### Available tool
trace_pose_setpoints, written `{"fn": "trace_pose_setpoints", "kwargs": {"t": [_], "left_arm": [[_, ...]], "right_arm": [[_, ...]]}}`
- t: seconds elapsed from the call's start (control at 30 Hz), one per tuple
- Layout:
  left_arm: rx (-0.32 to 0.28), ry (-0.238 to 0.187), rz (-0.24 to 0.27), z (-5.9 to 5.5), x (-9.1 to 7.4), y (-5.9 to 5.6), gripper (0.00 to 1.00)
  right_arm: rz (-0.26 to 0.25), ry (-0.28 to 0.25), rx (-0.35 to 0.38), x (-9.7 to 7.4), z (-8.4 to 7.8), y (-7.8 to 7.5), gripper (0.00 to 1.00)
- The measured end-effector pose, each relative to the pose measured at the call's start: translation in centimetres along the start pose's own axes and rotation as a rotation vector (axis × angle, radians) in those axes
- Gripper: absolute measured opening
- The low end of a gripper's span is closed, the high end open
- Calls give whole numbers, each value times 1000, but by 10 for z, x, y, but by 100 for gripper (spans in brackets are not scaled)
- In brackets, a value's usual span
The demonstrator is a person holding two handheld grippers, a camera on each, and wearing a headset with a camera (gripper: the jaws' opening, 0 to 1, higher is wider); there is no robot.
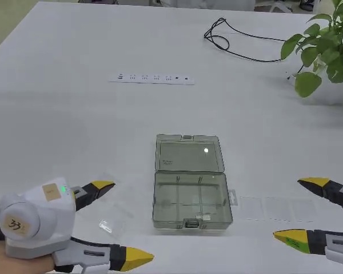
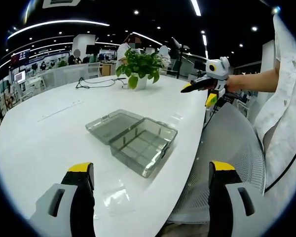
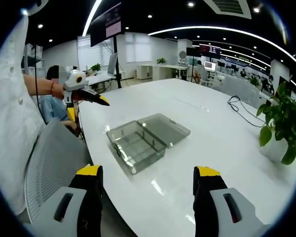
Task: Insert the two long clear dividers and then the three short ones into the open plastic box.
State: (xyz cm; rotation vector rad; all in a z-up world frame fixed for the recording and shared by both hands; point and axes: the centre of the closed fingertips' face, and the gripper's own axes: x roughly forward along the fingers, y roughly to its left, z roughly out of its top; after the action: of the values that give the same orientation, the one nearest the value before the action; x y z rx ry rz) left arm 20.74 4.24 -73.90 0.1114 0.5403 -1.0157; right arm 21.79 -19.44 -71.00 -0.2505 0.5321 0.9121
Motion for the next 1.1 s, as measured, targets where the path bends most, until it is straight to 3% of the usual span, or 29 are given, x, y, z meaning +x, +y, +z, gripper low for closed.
{"fn": "trace_pose_setpoints", "kwargs": {"t": [1.1], "left_arm": [[18, 17, -12, 0, 0, -4, 98]], "right_arm": [[8, 2, -7, -1, -3, 4, 75]]}}
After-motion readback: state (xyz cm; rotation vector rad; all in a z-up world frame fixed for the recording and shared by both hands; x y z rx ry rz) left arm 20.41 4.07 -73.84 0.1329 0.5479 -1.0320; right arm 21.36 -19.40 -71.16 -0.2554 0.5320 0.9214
